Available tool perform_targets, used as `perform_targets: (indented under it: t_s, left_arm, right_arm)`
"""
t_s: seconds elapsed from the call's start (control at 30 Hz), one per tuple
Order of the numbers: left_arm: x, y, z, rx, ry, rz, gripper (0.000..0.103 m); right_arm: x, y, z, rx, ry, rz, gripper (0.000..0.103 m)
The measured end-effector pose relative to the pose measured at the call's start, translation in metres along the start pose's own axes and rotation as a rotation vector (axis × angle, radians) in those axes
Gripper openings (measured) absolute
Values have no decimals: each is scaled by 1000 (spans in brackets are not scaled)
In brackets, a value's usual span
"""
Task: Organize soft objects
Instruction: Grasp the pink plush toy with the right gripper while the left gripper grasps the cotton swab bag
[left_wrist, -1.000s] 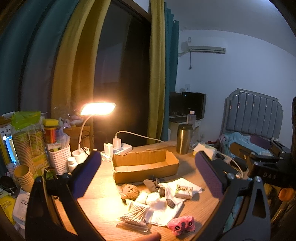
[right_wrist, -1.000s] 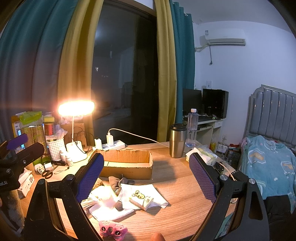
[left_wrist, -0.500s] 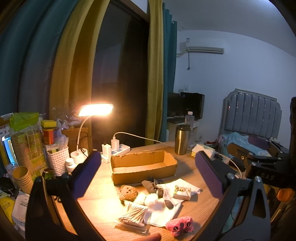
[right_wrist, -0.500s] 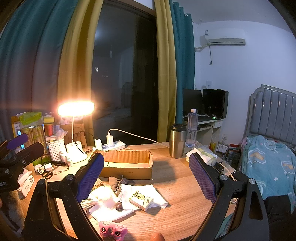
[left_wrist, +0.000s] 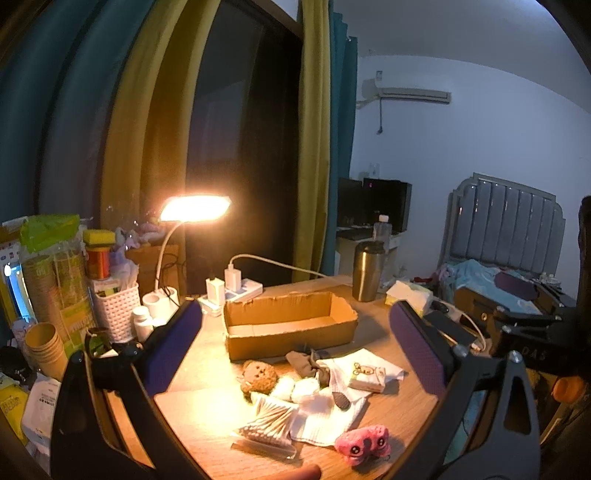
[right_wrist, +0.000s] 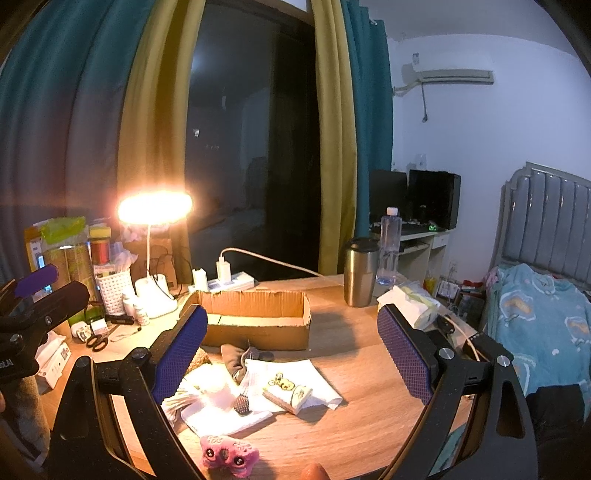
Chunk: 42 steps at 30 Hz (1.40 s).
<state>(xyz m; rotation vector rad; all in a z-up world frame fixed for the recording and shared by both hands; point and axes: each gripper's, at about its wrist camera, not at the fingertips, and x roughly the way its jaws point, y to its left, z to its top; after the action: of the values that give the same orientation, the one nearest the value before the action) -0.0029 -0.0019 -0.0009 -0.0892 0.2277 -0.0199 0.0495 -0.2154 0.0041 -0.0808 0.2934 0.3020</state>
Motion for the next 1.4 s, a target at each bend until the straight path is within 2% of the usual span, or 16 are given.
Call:
perform_targets:
  t_s: [0.13, 0.4, 0.77, 0.93, 1.1, 1.13, 1.17, 1.2, 1.23, 1.4]
  left_arm:
    - [8, 3, -9, -7, 33, 0, 102]
    - [39, 17, -41, -34, 153, 13, 102]
    - [59, 41, -101, -61, 323, 58, 102]
    - [71, 53, -131, -85, 405, 78, 102]
    - [83, 56, -145, -84, 456, 84, 102]
    - [87, 55, -148, -80, 469, 82, 102]
    - [89, 54, -150, -75, 479, 80, 102]
    - [93, 52, -152, -65, 492, 77, 102]
    - [95, 50, -153, -59, 501, 76, 102]
    - [110, 46, -150, -34, 528, 82, 102]
  right_arm:
    - [16, 2, -12, -2, 51, 10, 95]
    - [50, 13, -44, -19, 185, 49, 95]
    - [78, 49, -110, -73, 377, 146, 95]
    - [93, 51, -133, -68, 468, 171, 95]
    - [107, 50, -147, -57, 522, 187, 95]
    - [109, 50, -149, -56, 531, 195, 90]
    - [111, 49, -151, -48, 531, 207, 75]
    - [112, 47, -151, -37, 530, 211, 66]
    - [114, 45, -151, -27, 533, 218, 52]
    - [119, 34, -147, -4, 529, 245, 49]
